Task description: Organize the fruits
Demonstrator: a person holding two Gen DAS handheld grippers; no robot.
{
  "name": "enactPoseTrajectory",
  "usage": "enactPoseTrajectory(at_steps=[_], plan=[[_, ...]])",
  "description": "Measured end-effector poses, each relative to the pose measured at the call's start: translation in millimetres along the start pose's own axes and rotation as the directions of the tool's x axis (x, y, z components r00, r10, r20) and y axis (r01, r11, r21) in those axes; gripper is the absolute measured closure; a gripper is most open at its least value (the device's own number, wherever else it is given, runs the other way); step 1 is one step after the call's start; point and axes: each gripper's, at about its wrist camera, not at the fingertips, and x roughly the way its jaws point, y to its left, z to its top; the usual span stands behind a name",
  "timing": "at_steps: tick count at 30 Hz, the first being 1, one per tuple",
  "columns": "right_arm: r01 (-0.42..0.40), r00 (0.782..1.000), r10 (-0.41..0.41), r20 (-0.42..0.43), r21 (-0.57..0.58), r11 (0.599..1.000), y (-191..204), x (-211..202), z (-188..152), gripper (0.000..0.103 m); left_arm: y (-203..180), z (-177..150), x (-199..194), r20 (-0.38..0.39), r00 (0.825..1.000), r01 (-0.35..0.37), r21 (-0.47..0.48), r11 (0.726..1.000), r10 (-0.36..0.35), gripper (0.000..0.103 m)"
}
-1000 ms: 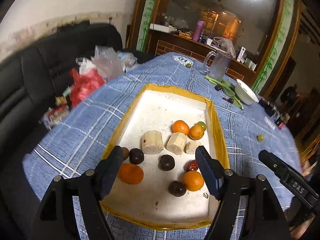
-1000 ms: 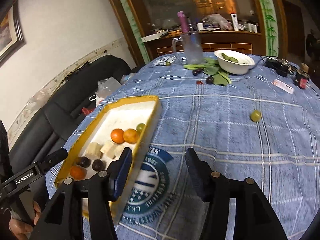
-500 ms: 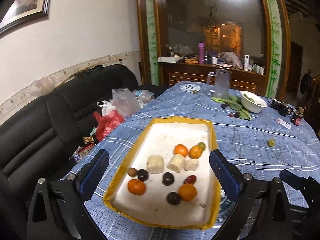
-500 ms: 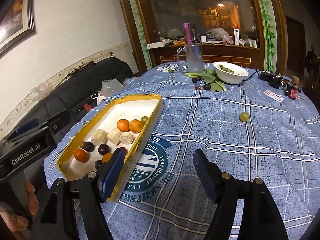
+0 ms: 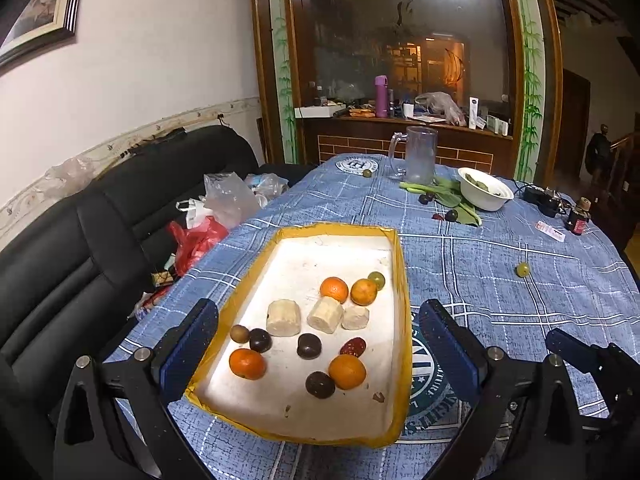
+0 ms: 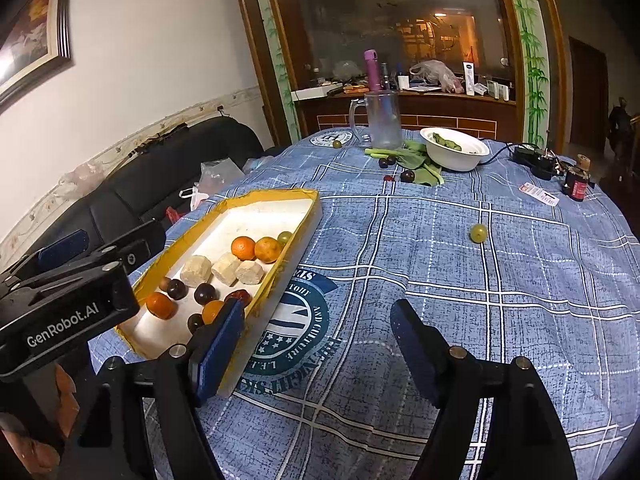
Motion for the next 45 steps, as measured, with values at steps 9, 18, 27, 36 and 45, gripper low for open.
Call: enactPoseTrajectory(at_steps=[9, 18, 27, 36, 45], plan=[[0.008, 1.0, -0.008, -0.01, -0.018, 1.0, 6, 3, -3, 0.021, 5, -4, 6, -0.027, 0.999, 0.026, -0.015, 1.0, -0.027, 0.003], [0.012, 1.0, -0.012, -0.026, -0.028, 1.0, 12, 7, -5, 0.02, 8, -6, 11, -0.043, 0.998, 0.039, -0.025, 0.999, -0.04, 0.003], [0.012, 0.999, -0.013, -0.034, -0.035, 0.999, 16, 9, -6, 0.019, 8, -7, 11, -0.045, 0.998, 0.041, -0.026, 0.999, -0.042, 0.003], [0.013, 0.999, -0.014, -0.034, -0.035, 0.999, 17, 9, -6, 0.019, 8, -9, 11, -0.047, 0.998, 0.044, -0.027, 0.999, -0.045, 0.003], [0.017, 0.999, -0.018, -0.027, -0.04, 0.999, 18, 6, -11, 0.019, 8, -11, 8, -0.033, 0.998, 0.049, -0.035, 0.998, -0.05, 0.003]])
